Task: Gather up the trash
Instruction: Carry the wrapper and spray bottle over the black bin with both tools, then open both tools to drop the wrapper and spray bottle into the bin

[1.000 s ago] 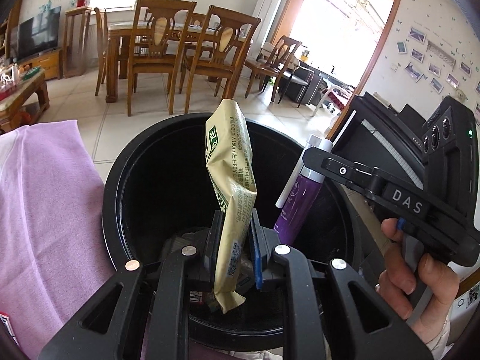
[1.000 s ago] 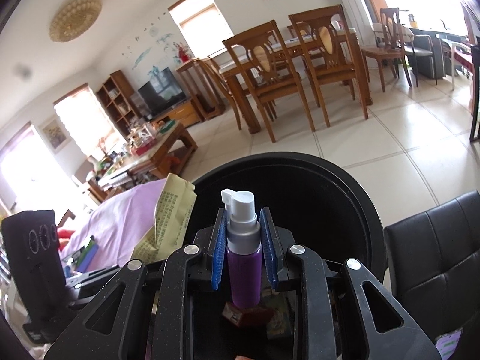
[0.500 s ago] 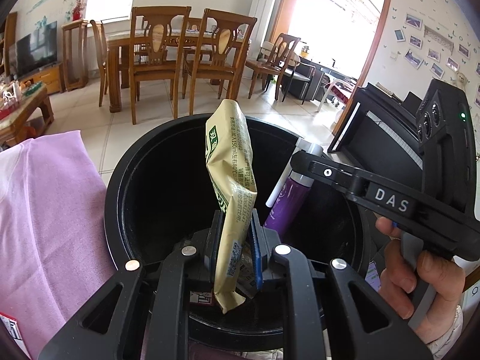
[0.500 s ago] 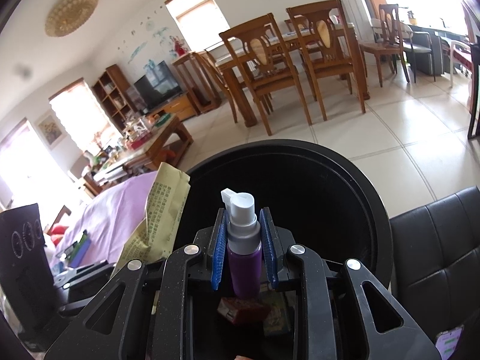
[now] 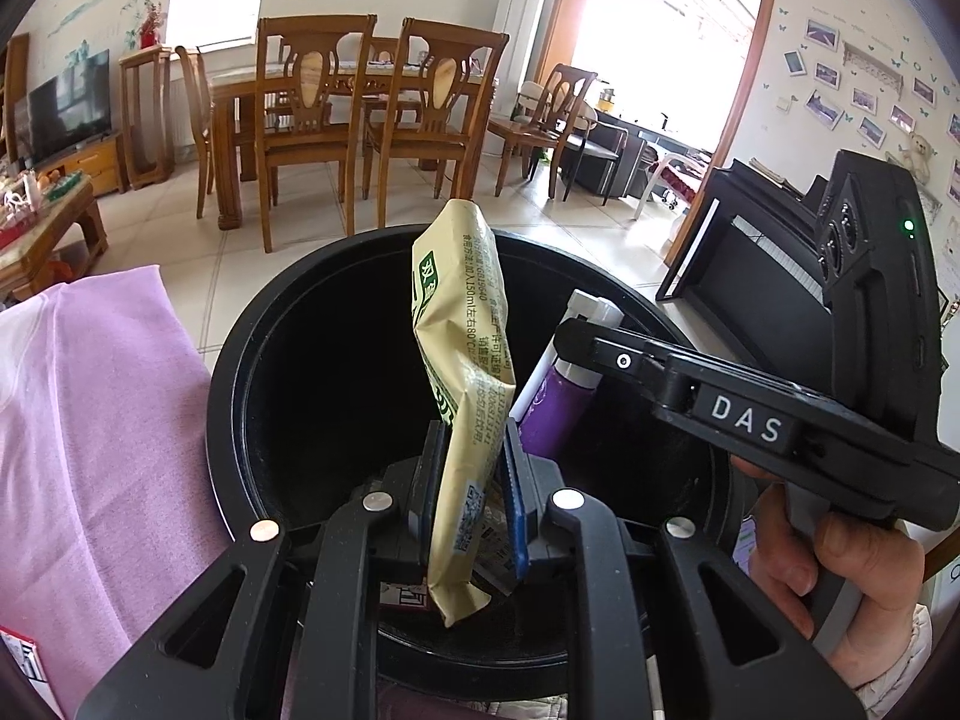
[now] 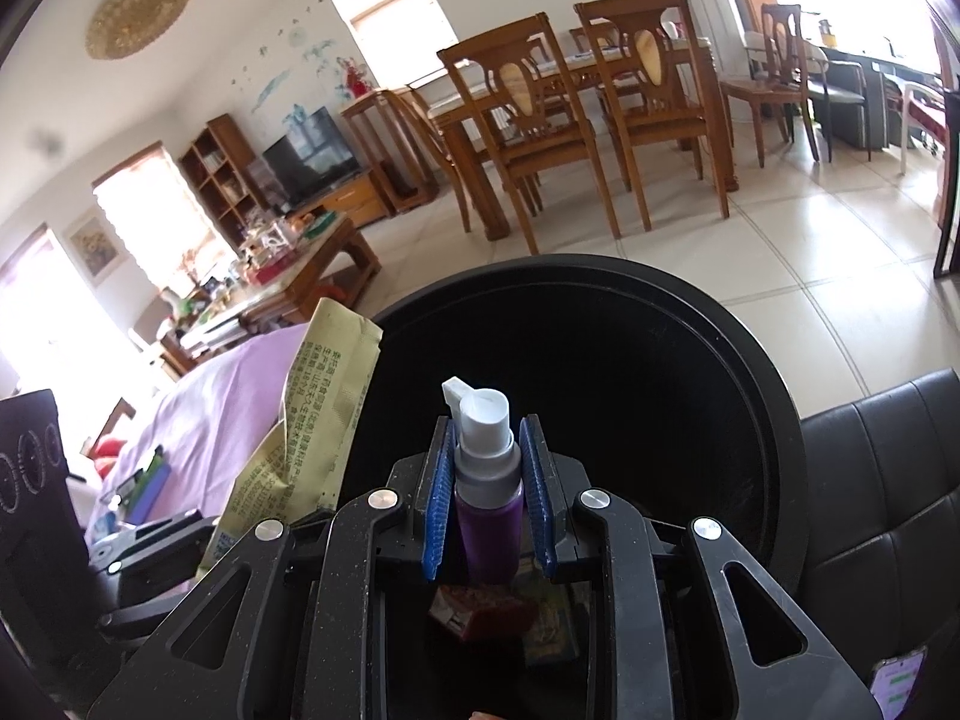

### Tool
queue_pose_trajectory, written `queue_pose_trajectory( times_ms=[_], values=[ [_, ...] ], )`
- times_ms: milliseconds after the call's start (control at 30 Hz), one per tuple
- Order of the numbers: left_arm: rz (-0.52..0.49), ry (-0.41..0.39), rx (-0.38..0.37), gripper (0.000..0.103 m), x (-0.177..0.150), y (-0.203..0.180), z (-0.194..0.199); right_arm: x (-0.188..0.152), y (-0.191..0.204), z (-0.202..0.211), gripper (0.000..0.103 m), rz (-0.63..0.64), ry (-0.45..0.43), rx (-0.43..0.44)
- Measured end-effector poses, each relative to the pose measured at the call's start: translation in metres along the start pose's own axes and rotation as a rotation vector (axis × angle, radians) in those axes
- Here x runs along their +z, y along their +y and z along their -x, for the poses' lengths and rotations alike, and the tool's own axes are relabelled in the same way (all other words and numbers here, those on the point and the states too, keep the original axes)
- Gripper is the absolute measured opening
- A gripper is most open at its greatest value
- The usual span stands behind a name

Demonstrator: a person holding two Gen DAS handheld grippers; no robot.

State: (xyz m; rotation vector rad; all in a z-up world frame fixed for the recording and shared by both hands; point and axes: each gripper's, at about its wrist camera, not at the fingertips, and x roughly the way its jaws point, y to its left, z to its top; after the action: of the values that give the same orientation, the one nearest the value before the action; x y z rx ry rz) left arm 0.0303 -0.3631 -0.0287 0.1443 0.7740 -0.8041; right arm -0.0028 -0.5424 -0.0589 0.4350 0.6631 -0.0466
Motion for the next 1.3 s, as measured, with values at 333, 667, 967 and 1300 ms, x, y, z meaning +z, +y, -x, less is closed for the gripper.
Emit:
queue_pose_trajectory(
  times_ms=[333,667,967,1300],
  values=[
    [0.003,-0.018,0.006,0.040,-0.003,0.003,0.009,0.001,-0.002,0.002,0.040,-0.017,0.006,-0.011],
    [0.009,-0.096,0.048,0.077,-0.012,0.014,0.046,0.000,0.018,0.013,0.069,0.013,-0.011,-0.017],
    [0.104,-0.170,0.118,0.080,-0.030,0.073,0.111,-0.009,0.087,0.018,0.069,0.129,0.004,0.032],
    [0.443,-0.306,0.275,0.080,-0.083,0.218,0.210,-0.048,0.213,-0.003,0.082,0.395,0.100,0.203]
  ],
)
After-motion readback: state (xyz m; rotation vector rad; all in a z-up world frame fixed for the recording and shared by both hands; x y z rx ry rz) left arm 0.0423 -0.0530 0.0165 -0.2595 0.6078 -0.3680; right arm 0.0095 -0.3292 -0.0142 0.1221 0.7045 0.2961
